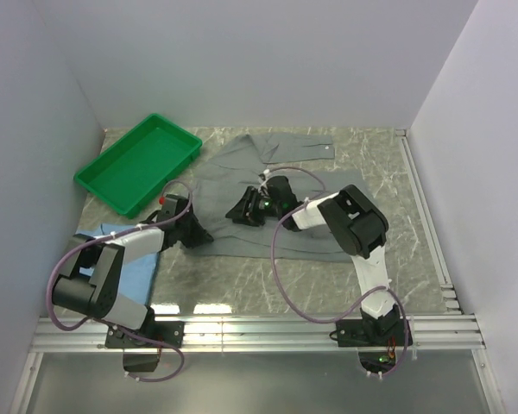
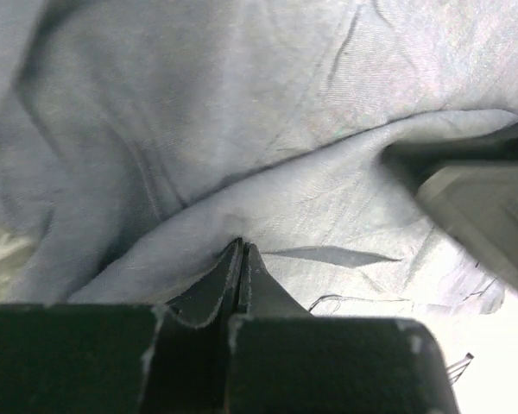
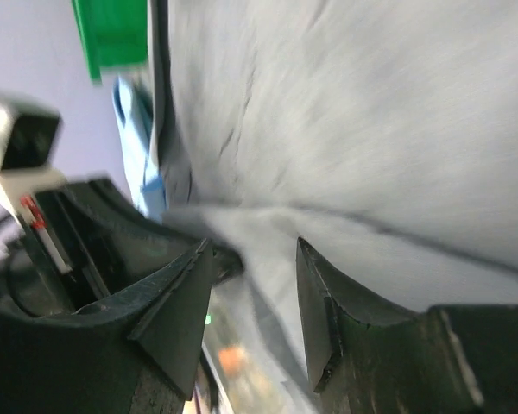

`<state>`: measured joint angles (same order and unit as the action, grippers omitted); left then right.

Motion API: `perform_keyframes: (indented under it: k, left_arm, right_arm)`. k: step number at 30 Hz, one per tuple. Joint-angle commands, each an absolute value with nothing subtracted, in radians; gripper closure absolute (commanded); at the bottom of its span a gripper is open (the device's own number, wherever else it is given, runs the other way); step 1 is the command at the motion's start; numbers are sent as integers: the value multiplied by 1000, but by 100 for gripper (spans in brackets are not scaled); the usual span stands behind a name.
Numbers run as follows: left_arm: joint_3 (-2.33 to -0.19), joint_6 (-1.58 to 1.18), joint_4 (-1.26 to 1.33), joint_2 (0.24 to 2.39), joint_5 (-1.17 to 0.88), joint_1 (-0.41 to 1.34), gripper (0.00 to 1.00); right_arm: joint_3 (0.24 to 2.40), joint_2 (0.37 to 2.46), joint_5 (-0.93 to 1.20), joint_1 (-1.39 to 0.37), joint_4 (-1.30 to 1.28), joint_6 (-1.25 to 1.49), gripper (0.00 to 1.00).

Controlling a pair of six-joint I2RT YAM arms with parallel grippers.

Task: Fold and stack the long sleeve shirts
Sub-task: Fold the shirt

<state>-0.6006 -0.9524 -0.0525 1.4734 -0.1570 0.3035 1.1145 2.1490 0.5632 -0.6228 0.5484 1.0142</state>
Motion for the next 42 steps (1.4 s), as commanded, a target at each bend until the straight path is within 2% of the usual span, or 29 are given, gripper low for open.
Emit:
perform_keyframes:
  k: [1, 9, 15, 18, 22, 25, 30, 35, 42]
  left_arm:
    - [-534, -940, -156, 1460, -110, 275, 100]
    - [-485, -954, -193, 1387, -109, 235, 99]
    - [-494, -945, -247, 1292, -114, 225, 100]
    - [-552, -921, -329, 1202, -91, 225, 94]
    - [-629, -900, -414, 1080, -31, 225, 81]
    - [-647, -902, -430, 1028, -3, 225, 80]
    - [-624, -905, -377, 1087, 35, 218, 82]
    - [-575, -937, -341, 1157, 57, 210, 87]
    - [-468, -974, -328, 1207, 5, 135, 91]
  right_arm:
    - [1074, 2137, 476, -545, 615, 1023, 49]
    - [977, 2080, 373, -404, 629, 1074, 49]
    - [971, 1996, 354, -345, 540, 999, 49]
    - [1000, 1907, 360, -345, 403, 898, 49]
    - [1016, 1767, 376, -348, 266, 789, 49]
    - [1014, 1660, 370, -356, 139, 720, 49]
    - [931, 1474, 356, -357, 35, 663, 50]
    - [844, 1333, 215, -345, -119, 608, 50]
    - [700, 1177, 111, -157, -291, 684, 50]
